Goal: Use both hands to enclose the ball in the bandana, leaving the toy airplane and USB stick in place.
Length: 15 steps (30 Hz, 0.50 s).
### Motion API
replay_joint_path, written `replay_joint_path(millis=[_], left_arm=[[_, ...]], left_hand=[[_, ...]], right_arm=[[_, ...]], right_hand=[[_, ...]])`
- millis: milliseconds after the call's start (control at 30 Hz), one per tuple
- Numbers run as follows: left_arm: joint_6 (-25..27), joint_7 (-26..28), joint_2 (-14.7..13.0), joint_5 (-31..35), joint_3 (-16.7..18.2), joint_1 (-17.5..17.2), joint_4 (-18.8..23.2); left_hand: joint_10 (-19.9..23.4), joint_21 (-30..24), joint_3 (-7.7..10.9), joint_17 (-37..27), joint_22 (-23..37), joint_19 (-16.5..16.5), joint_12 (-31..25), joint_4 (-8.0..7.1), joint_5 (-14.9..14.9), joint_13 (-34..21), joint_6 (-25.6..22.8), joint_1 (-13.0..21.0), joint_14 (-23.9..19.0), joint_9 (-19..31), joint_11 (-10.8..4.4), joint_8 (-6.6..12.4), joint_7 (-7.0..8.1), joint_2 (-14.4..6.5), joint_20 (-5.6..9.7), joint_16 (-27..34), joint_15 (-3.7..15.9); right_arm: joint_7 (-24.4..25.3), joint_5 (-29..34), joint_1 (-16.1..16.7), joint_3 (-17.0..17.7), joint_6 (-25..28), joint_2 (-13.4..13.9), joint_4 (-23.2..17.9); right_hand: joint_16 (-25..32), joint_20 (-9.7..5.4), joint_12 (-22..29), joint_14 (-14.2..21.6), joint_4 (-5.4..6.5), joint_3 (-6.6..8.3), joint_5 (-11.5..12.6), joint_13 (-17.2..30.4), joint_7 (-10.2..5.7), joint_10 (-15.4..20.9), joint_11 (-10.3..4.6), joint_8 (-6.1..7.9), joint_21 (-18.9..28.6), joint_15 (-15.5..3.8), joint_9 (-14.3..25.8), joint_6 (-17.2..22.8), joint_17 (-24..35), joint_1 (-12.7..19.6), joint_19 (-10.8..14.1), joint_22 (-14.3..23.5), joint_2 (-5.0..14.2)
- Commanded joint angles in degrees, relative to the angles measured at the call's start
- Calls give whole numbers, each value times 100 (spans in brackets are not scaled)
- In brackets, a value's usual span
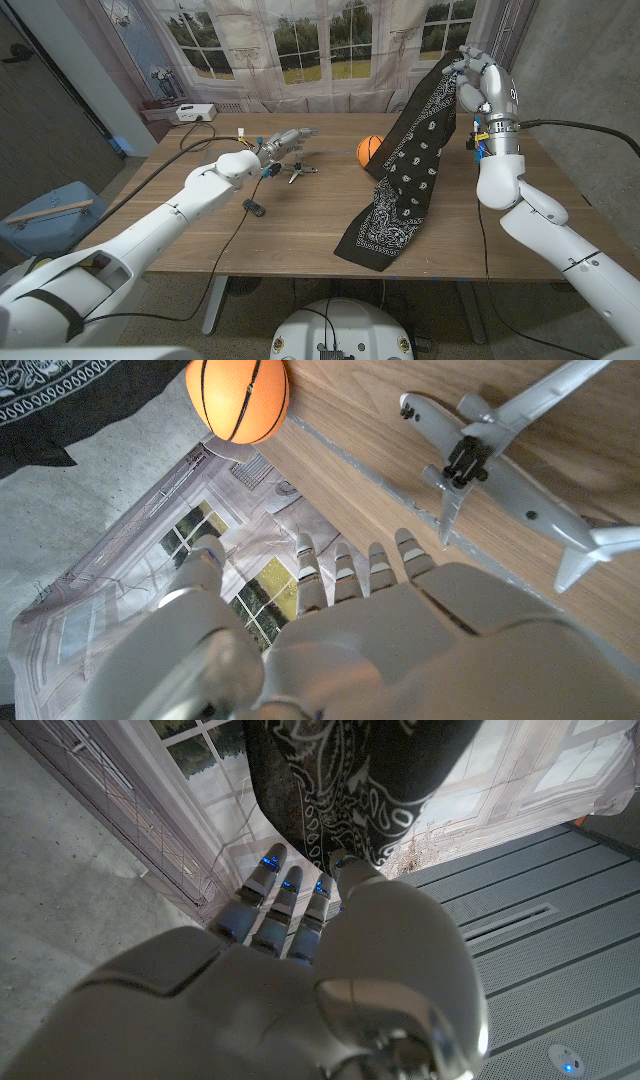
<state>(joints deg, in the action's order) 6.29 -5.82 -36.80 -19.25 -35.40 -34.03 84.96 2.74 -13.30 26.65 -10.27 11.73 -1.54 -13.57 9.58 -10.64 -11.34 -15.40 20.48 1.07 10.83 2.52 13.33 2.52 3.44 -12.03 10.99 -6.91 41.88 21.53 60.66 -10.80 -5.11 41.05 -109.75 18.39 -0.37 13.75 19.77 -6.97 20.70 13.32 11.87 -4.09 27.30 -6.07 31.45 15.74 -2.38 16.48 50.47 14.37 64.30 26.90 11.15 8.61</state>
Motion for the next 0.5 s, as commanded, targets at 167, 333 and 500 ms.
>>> replay_joint_path(millis=[167,333,500], left_arm=[[-558,-705,343,596,-444,699,-781],[-927,-909,529,706,-544,885,-1083],[-1363,-1185,694,836,-667,1092,-1385]], left_hand=[[-282,47,-146,-39,1,-108,105,14,-144,-37,390,186,221,18,82,-177,63,307,-15,-52,-88],[-371,55,-206,-42,0,-126,131,27,-207,-41,533,291,267,21,95,-215,63,429,-15,-47,-118],[-463,75,-316,-48,1,-181,152,17,-286,-48,664,360,360,24,86,-242,63,588,-17,-54,-145]], right_arm=[[172,271,-49,166,-575,-97,-115],[110,411,-58,197,-496,-135,-238],[68,516,-121,166,-397,-213,-285]], right_hand=[[-33,-12,-9,58,-10,-4,48,29,4,93,-4,55,60,-706,-11,81,-8,-22,81,8,-20],[-45,0,-17,75,-21,-4,63,29,32,111,-7,73,72,-706,-21,102,-15,-29,99,10,-43],[-64,5,-23,88,-31,1,86,30,41,151,-5,91,75,-711,-37,113,-22,-41,91,13,-60]])
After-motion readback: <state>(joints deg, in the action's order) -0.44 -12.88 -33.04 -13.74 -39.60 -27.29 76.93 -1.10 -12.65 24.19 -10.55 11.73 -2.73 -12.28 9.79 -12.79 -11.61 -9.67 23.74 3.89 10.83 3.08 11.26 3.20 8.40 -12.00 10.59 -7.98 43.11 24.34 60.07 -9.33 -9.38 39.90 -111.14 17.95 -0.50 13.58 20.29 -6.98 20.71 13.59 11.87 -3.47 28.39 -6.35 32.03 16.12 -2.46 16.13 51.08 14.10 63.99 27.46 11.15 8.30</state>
